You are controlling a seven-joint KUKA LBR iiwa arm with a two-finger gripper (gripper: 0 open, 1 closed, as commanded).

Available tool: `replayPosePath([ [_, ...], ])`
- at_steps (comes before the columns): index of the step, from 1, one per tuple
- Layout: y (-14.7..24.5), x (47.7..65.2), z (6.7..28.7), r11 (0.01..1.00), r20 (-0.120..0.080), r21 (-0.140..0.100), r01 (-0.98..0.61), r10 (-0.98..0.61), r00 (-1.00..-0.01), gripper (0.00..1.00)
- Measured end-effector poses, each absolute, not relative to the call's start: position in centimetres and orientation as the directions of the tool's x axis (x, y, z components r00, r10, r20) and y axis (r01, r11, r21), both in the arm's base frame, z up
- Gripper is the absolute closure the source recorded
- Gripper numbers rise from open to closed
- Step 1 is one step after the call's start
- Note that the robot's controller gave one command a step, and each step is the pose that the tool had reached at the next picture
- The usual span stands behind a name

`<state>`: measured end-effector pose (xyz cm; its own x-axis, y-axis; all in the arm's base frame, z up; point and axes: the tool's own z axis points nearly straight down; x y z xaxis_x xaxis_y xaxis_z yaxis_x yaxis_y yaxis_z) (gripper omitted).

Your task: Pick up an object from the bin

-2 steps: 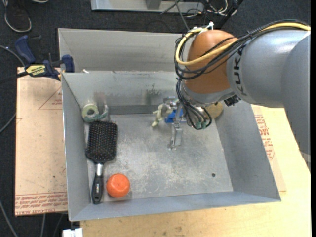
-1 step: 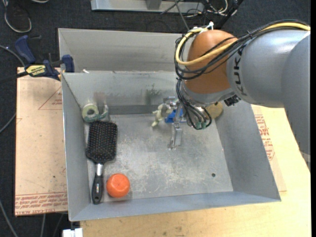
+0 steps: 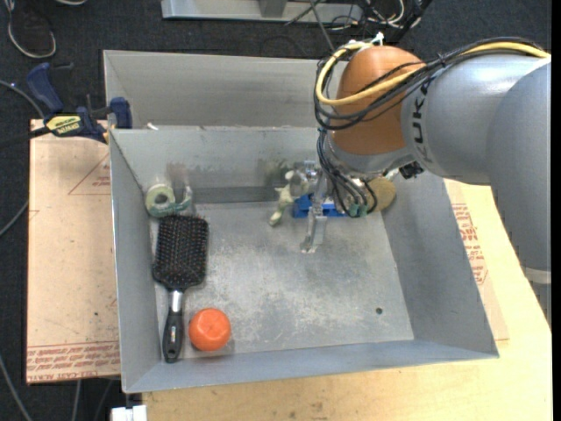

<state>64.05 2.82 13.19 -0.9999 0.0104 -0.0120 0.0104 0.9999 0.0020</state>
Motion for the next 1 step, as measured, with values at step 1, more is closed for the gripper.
replayPosePath([
  [1, 3.19, 64.39, 9.20, 0.999, -0.008, 0.001, -0.038, -0.038, -0.999, 1.00],
])
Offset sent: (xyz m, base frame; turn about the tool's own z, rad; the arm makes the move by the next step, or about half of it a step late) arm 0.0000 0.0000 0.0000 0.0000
